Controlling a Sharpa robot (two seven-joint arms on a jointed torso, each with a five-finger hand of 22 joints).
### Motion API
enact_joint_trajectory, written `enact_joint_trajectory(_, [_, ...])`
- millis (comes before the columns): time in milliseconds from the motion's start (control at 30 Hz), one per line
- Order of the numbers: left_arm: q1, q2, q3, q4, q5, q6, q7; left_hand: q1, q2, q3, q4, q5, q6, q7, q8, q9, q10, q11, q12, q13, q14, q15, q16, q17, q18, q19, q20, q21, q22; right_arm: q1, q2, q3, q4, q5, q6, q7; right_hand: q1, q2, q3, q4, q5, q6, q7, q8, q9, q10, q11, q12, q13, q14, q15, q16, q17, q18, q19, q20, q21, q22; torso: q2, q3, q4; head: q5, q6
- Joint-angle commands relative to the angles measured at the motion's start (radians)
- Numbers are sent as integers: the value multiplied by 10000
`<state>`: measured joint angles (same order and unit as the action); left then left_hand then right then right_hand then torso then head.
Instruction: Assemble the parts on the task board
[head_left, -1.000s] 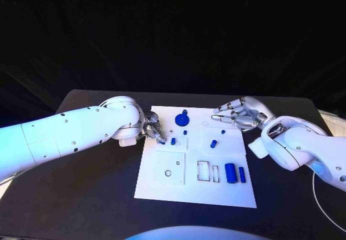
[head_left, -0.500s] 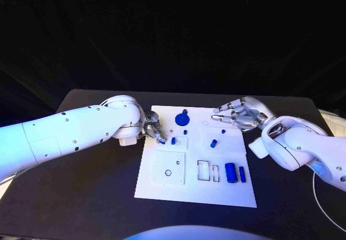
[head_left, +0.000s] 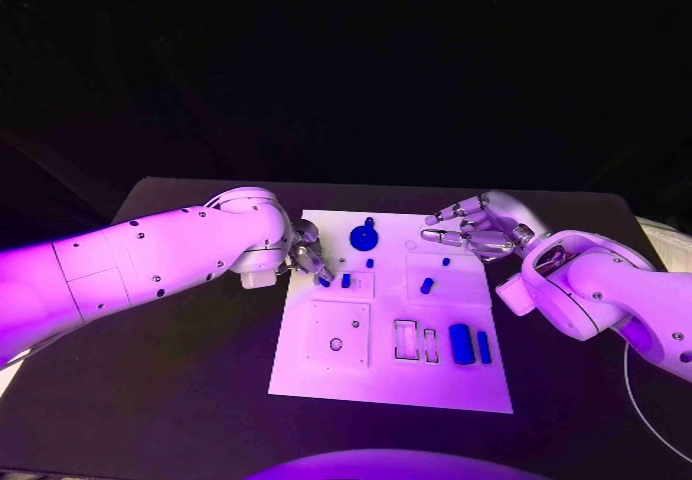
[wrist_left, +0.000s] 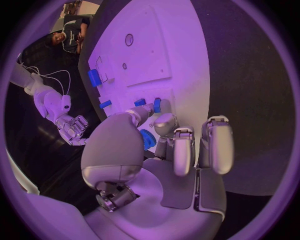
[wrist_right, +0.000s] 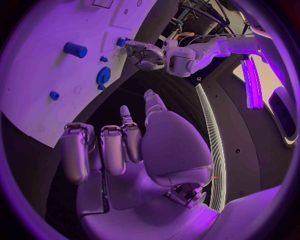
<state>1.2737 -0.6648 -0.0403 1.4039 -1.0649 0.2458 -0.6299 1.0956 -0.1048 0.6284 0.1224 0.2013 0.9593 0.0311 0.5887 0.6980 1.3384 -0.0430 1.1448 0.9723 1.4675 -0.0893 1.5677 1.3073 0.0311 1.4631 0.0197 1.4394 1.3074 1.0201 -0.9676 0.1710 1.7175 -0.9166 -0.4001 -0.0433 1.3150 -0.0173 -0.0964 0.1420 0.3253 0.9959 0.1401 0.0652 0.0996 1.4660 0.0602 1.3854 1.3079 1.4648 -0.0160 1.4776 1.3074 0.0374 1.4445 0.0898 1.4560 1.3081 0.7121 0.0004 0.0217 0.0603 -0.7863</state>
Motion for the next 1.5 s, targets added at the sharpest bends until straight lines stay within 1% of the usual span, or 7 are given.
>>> enact_joint_trajectory(33, [-79,107,-58,-40,-20,436,-167,-195,41,320,-267,-2,131,-69,-2,-20,74,-15,65,58,1033,-83,31,2635,-1,699,-79,61,1716,-10,1,0,25,-230,34,86,101,29,-77,2,79,54,9,34,10,174,-56,-19,1504,744,-33,-27,1186,163,-69,-16,-43,255,7,4,-8,13,-3])
enact_joint_trajectory(367, [-77,195,-57,-139,-106,519,-207,-260,22,275,-290,-1,190,-101,6,-28,134,-39,144,160,1033,-96,31,2635,-17,720,-89,124,1765,-9,-22,0,26,-302,92,-63,118,25,-98,-9,113,51,10,32,11,169,-58,-28,1498,742,-33,-34,1176,166,-76,-16,-50,242,0,2,6,-33,-35])
enact_joint_trajectory(700, [-77,203,-56,-167,-150,579,-236,-438,-45,123,-299,-9,322,-147,13,-55,238,-73,258,311,1033,-119,31,2635,-41,752,-106,221,1842,-9,-30,0,41,-316,75,-87,126,22,-104,-16,118,51,9,32,11,162,-58,-42,1490,739,-33,-42,1165,168,-84,-16,-57,228,3,-6,2,-17,-70])
enact_joint_trajectory(833, [-77,203,-56,-178,-161,542,-234,-1167,-354,-666,76,-98,485,-130,-13,-116,273,-59,269,334,1033,-111,31,2635,-39,748,-112,206,1842,-9,-28,0,25,-317,72,-86,126,22,-104,-16,118,51,9,32,11,162,-58,-42,1490,739,-33,-42,1165,168,-84,-16,-57,228,-5,-6,7,-17,-53])
enact_joint_trajectory(900, [-77,210,-56,-182,-163,531,-232,-1348,-395,-1023,206,-90,523,-141,-39,-146,279,-67,280,353,1033,-118,31,2635,-42,752,-115,217,1854,-9,-29,0,15,-317,68,-86,126,22,-104,-16,118,51,9,32,11,162,-58,-42,1490,739,-33,-42,1165,168,-84,-16,-57,228,-7,-10,12,-18,-45])
enact_joint_trajectory(1100, [-77,216,-56,-190,-166,460,-226,-1448,-275,-1694,400,-72,584,-156,-111,-218,289,-77,301,403,1033,-132,31,2635,-47,758,-128,237,1881,-8,-30,0,-2,-300,66,-75,126,23,-109,-16,122,50,10,31,11,160,-57,-45,1487,737,-33,-49,1155,170,-87,-16,-60,223,-6,-8,7,-15,-77])
enact_joint_trajectory(1500, [-76,184,-54,-222,-171,438,-228,-1416,-205,-1957,461,-65,613,-162,-136,-245,307,-82,329,453,1033,-137,31,2635,-54,767,-131,263,1906,-8,-33,1,-22,-223,61,-27,122,29,-116,-12,129,50,11,31,11,153,-57,-60,1479,735,-33,-56,1144,172,-93,-15,-67,211,-6,-5,6,-16,-75])
